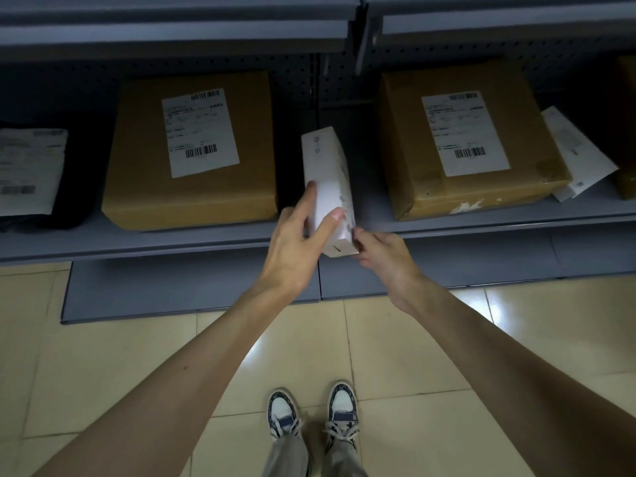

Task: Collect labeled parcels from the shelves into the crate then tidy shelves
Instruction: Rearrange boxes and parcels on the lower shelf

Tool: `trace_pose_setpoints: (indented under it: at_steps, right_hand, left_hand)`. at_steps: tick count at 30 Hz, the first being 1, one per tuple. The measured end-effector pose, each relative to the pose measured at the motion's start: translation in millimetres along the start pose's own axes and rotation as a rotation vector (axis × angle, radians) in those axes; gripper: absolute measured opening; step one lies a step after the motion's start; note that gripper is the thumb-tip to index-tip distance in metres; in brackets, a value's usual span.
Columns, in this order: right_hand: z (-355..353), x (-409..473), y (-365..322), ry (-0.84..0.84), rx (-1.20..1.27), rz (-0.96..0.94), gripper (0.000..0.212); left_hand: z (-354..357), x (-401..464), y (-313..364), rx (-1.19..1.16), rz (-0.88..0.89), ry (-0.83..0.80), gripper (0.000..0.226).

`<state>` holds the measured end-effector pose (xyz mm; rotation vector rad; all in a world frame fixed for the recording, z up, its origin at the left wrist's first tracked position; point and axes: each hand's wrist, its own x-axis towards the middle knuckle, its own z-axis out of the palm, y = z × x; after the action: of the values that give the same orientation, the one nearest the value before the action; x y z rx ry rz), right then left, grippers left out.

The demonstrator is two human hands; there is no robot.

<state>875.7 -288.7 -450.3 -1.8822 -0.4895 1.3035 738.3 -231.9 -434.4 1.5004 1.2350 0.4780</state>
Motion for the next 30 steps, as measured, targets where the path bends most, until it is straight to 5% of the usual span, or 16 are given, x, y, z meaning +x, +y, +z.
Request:
trace_pose_setpoints:
  at_steps: [5, 15, 30]
  right_hand:
    - [6.2, -1.3, -3.0, -0.011, 0.056, -0.054, 0.017]
    - [-18.3, -5.7, 18.0, 0.089, 0.004, -0.159, 0.016]
    - [-28.0, -6.0, 21.2, -0.041, 0.028, -0.127, 0.027]
  left_hand:
    - [-13.5, -2.2, -11.1, 0.047, -0.097, 0.115, 0.068]
    - [5.8, 3.2, -31.8, 0.085, -0.109, 0.026, 0.040]
    - [-5.2, -7.7, -43.4, -0.233, -0.114, -0.039, 0.044]
